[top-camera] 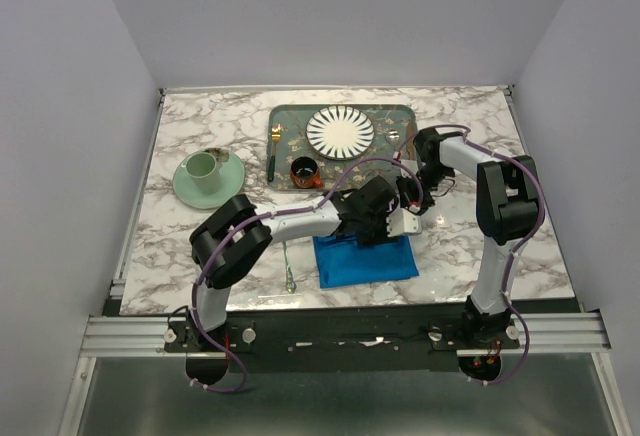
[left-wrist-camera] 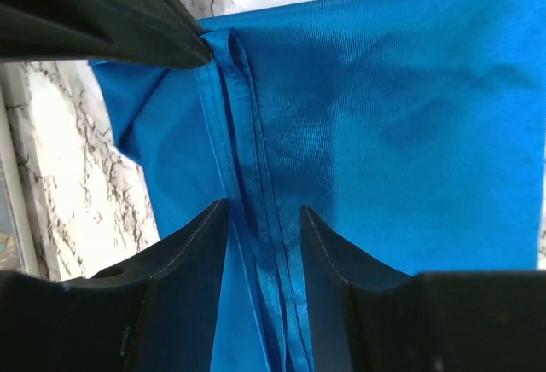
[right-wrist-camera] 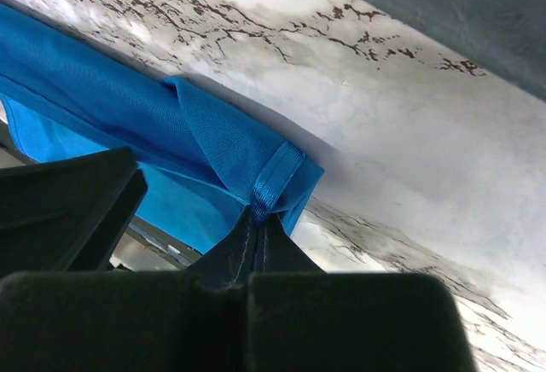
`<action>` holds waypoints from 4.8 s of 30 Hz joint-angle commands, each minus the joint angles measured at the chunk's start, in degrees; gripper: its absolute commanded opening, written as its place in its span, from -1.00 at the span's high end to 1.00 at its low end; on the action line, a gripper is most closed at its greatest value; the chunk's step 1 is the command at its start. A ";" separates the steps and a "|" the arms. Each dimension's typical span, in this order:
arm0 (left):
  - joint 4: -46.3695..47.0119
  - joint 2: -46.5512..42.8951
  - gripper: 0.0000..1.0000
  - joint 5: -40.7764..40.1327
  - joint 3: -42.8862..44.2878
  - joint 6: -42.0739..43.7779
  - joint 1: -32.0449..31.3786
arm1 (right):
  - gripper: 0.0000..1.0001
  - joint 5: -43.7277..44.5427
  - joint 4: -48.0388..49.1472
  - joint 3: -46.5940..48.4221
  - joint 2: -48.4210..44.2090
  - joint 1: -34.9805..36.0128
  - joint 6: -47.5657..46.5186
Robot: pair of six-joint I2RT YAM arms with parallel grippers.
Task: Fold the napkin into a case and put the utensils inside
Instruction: Fold the lower triangle-folded napkin at the center of the board, then smooth out the 2/3-rectangle-folded napkin at the center of the board.
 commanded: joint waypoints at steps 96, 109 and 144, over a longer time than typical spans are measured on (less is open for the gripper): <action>2.36 9.34 0.04 -0.02 10.40 0.69 -0.73 | 0.60 -12.90 5.96 -15.13 -9.12 -10.12 6.56; 2.36 8.55 0.65 0.68 10.05 1.13 -0.73 | 0.48 -10.80 10.27 -17.42 -5.69 -9.95 9.02; -1.68 5.29 1.00 8.95 9.61 0.16 -1.08 | 0.89 -3.77 9.22 -13.90 -4.19 -7.05 13.07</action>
